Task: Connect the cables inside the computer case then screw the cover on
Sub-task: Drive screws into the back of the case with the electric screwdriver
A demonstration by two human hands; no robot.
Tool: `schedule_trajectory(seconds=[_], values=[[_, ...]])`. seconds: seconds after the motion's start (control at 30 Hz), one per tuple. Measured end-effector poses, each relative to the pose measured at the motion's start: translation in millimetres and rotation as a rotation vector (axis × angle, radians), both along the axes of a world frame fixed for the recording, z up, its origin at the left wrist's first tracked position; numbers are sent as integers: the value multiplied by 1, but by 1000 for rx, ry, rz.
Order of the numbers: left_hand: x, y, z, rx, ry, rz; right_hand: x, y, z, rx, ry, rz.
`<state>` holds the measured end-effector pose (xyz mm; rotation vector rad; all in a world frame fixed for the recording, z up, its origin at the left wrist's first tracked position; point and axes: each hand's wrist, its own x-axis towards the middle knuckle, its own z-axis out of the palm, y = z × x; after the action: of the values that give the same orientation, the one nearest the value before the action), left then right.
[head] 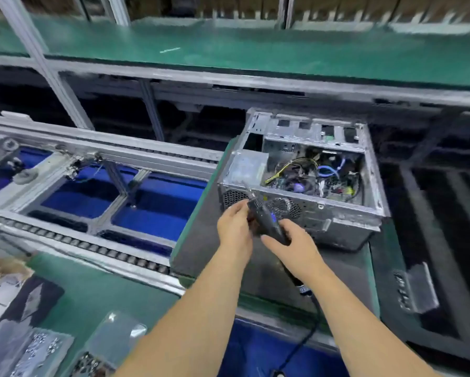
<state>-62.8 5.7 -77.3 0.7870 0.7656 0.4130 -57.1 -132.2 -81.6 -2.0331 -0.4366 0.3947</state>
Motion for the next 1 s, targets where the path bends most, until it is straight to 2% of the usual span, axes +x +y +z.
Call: schedule_trajectory(seconds=[0.2, 0.3, 0.53, 0.73, 1.0], values=[[25, -36, -15, -287, -129, -149, 28, -66, -23, -39, 91, 61], [25, -43, -23, -380, -105, -139, 30, -81, -37, -39, 142, 73], [32, -44, -36, -391, -72, -147, 37, -91, -48, -74, 187, 97], [26, -39, -43, -386, -55, -212, 26, -95, -50, -106, 168, 35], [24, -43, -36, -412, -79, -313, 8, -90, -51, -247, 110, -34]])
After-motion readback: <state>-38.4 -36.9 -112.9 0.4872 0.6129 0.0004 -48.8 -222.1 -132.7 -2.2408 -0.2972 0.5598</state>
